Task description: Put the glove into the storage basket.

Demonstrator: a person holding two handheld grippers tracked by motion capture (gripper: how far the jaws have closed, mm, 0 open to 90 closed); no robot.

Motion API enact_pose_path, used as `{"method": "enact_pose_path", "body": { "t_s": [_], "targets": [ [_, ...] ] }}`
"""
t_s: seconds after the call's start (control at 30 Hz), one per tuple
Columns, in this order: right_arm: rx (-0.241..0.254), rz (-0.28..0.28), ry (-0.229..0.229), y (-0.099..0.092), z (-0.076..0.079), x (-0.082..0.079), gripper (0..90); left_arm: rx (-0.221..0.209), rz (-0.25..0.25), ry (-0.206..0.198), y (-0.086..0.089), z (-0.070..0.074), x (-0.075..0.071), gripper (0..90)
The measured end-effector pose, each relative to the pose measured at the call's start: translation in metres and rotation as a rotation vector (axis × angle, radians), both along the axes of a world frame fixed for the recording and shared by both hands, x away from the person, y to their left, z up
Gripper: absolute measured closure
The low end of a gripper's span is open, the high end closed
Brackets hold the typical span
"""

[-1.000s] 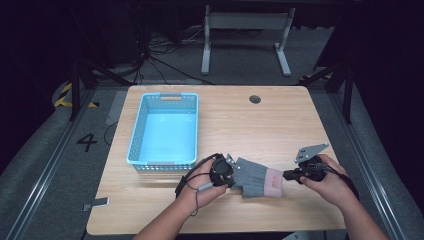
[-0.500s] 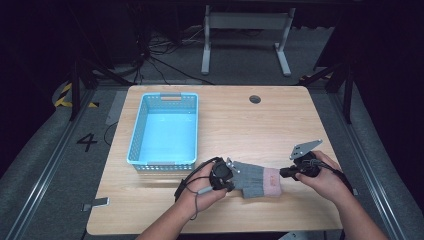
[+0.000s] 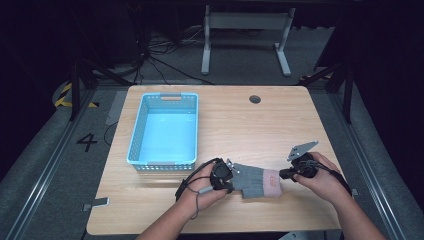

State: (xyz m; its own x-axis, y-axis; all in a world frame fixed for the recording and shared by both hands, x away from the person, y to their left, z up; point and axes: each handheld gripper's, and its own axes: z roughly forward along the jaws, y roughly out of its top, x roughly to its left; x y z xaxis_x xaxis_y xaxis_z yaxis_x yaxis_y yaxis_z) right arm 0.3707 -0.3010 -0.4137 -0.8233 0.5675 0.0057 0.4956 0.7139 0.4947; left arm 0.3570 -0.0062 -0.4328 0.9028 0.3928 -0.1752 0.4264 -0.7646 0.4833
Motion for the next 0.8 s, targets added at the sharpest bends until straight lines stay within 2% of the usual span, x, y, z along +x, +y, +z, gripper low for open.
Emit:
{"method": "enact_pose_path", "body": {
  "t_s": [0.1,0.2,0.37,0.67,0.8],
  "targets": [
    [-0.02,-0.006,-0.01,-0.002,0.001,0.0,83.1,0.005,0.014,-0.004,0.002,0.003,-0.001,73.0],
    [-0.02,-0.017,-0.012,-0.005,0.002,-0.001,81.9,0.004,0.017,-0.011,0.004,0.007,-0.001,68.8],
    [-0.008,-0.032,-0.022,-0.011,0.006,-0.001,79.4,-0.007,0.038,-0.033,0.006,0.014,-0.001,62.7],
    [0.028,-0.086,-0.029,-0.024,0.01,-0.002,71.2,-0.038,0.027,-0.06,0.003,0.027,-0.002,57.6],
    [0.039,-0.109,-0.022,-0.03,0.011,-0.002,70.9,-0.033,0.024,-0.071,0.001,0.033,0.0,54.5]
  ]
}}
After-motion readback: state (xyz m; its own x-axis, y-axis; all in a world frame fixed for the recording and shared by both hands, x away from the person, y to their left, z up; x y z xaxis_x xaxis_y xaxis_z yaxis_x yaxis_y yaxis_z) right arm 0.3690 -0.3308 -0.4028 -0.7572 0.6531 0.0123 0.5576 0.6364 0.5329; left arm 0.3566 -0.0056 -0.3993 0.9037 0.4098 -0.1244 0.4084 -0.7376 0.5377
